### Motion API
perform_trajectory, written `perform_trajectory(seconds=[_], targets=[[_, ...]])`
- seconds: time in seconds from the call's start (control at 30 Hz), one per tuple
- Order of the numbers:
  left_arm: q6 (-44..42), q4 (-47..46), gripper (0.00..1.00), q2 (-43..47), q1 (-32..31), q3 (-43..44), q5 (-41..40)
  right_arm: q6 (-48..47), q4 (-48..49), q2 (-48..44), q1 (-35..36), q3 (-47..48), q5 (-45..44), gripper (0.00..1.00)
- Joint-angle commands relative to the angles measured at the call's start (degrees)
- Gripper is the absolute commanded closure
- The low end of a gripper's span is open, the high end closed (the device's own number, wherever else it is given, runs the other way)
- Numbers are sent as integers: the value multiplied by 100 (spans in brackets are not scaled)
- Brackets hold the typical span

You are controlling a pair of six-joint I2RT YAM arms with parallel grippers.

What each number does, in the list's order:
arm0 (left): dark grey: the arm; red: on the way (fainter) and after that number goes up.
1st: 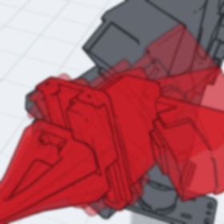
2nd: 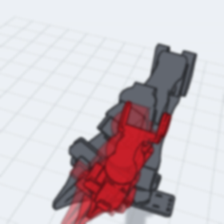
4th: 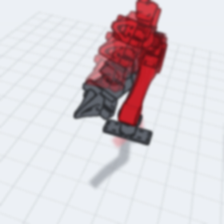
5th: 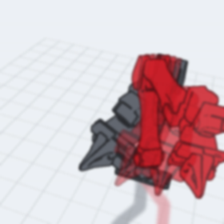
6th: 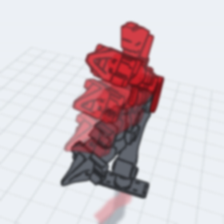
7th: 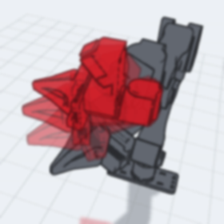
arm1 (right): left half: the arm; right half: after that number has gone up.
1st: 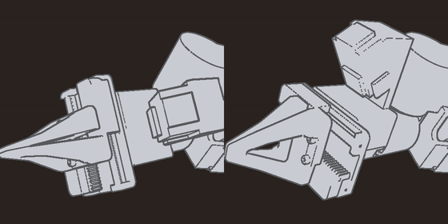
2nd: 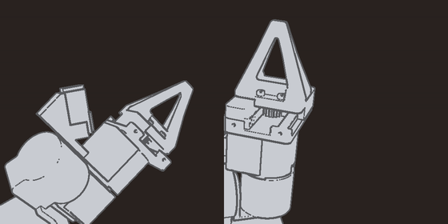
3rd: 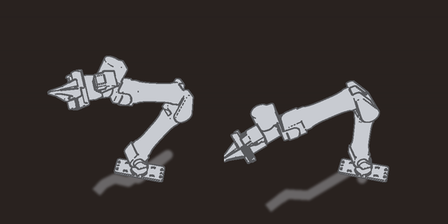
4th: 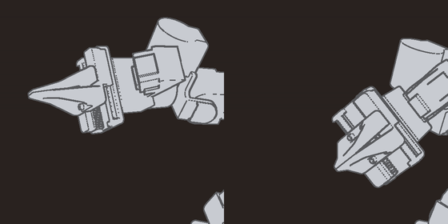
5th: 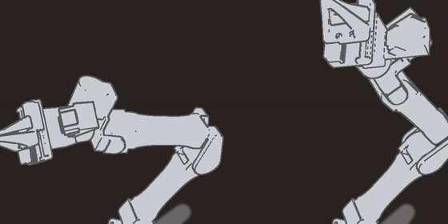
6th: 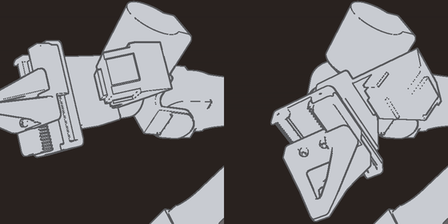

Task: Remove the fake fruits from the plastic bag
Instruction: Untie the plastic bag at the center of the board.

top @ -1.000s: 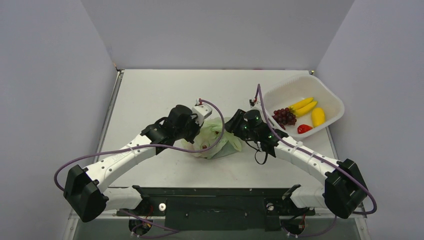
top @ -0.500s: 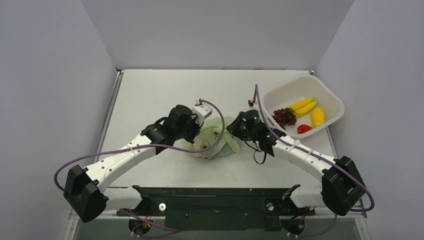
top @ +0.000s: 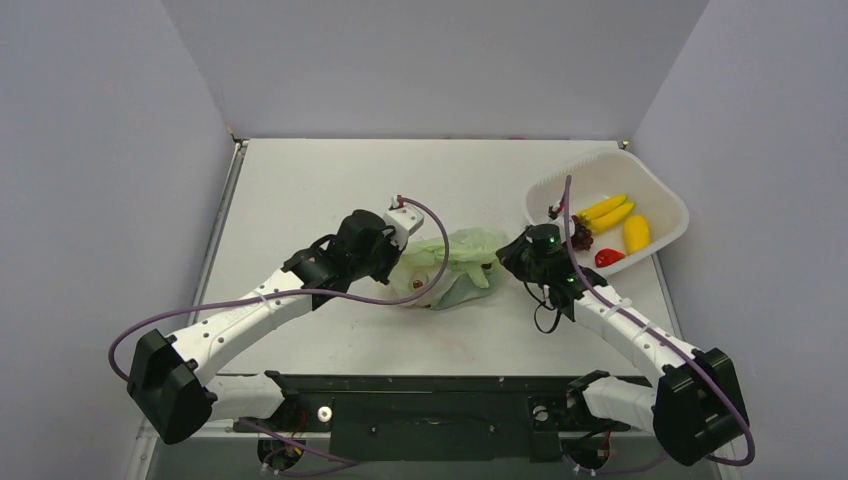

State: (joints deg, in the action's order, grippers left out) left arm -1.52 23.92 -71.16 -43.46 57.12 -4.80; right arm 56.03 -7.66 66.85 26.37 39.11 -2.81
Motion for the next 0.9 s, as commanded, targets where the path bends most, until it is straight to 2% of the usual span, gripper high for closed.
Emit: perform_trajectory(seconds=[0.0, 0.13, 0.2, 0.23, 0.3, 0.57, 0.87], targets=[[24, -154, 100, 102, 6, 24, -52, -374, -103, -394, -288, -221, -180, 100], [1, -132, 99, 83, 2, 54, 336, -858, 138, -516, -295, -249, 456, 100], [1, -132, 84, 107, 2, 57, 440, -994, 268, -511, -284, -232, 818, 100], [7, -144, 73, 122, 4, 43, 460, -1036, 314, -463, -254, -192, 984, 100], [7, -170, 65, 177, 0, 38, 570, -1146, 358, -393, -155, -116, 1136, 100], [106, -572, 57, 698, 41, -248, 1217, -1594, 306, -68, 708, 317, 908, 100], [483, -532, 54, 365, 334, -40, 1354, -1771, 278, 129, 1119, 481, 873, 100]])
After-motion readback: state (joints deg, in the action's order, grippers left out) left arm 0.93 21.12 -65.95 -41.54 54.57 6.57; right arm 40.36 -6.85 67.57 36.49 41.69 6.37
